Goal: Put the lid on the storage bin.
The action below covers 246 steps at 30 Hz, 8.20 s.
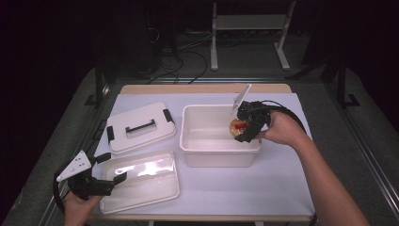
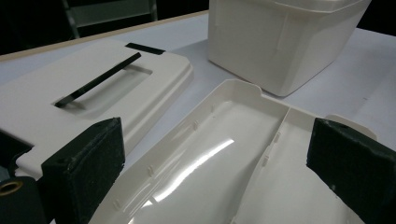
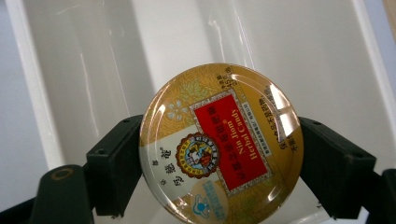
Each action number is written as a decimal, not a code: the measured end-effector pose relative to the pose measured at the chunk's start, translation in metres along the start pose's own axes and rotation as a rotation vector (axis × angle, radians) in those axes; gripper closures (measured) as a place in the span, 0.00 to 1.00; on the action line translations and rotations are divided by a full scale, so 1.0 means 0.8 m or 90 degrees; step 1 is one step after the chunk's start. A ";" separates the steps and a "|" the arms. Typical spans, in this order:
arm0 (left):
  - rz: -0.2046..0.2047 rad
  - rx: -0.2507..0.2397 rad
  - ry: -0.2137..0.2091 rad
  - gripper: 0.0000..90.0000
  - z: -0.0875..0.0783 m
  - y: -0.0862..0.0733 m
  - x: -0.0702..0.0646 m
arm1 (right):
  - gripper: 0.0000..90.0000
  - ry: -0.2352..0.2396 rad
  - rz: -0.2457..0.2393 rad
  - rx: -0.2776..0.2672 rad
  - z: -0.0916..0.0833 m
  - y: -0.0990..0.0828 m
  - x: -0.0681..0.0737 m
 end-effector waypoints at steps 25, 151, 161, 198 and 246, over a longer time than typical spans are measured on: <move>-0.001 -0.003 0.003 0.04 -0.001 0.000 0.002 | 0.22 0.011 0.017 0.006 0.032 -0.006 -0.001; 0.027 0.032 -0.047 0.03 0.016 -0.005 -0.020 | 0.34 -0.114 0.123 -0.175 -0.116 -0.095 0.004; 0.032 0.034 -0.050 0.03 0.015 -0.002 -0.024 | 0.34 -0.116 0.146 -0.183 -0.106 -0.127 0.013; 0.194 0.236 -0.214 0.44 0.043 -0.008 -0.031 | 0.29 -0.128 0.211 -0.188 -0.064 -0.217 0.071; 0.206 0.470 -0.313 0.99 0.059 -0.033 -0.031 | 0.28 -0.158 0.231 -0.233 -0.053 -0.236 0.103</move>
Point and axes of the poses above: each handheld gripper's, and its own axes: z roughly forward along the jaws, y roughly out of its top, x roughly to its left, the point moved 8 cm from there along z, roughly forward along the jaws, and after that the axes turned 15 degrees about -x, right-handed, at the moved point
